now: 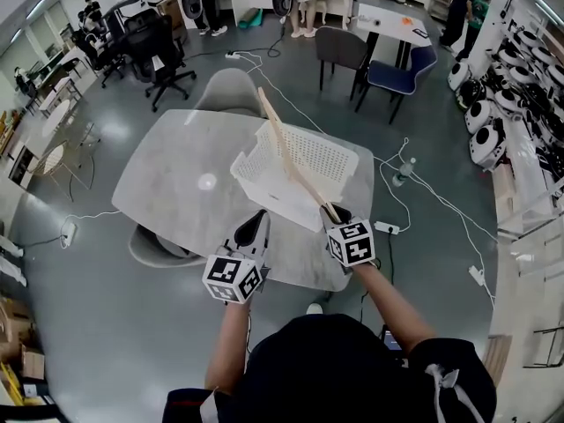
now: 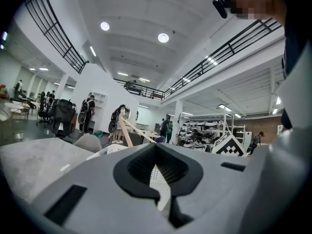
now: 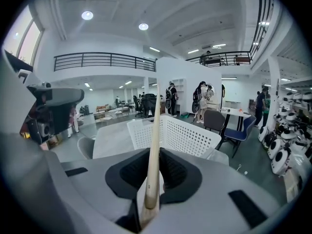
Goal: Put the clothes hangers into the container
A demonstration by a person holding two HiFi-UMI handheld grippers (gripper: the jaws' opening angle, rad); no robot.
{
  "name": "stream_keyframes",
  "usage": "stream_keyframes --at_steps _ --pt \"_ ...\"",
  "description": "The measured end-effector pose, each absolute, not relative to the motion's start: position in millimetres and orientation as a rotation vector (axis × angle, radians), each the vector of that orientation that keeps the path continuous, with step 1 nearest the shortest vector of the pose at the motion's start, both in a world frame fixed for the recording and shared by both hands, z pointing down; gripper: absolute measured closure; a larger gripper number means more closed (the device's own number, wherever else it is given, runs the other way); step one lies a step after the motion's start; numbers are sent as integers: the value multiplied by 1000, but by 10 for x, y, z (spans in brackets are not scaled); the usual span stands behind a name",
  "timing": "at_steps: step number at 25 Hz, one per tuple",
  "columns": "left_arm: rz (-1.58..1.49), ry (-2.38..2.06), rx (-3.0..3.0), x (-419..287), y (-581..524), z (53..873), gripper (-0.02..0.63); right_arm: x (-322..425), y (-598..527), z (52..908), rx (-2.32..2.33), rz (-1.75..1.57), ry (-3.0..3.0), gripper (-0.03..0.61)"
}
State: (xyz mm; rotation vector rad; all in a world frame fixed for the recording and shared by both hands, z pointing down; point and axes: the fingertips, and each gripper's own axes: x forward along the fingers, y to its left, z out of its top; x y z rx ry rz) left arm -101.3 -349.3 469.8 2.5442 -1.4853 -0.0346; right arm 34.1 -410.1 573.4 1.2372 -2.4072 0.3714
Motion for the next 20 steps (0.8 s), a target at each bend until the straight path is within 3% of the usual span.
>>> stream_keyframes --at_steps 20 --pt "-13 -1473 2527 -973 -3589 4791 609 322 -4166 6015 1184 423 -2314 517"
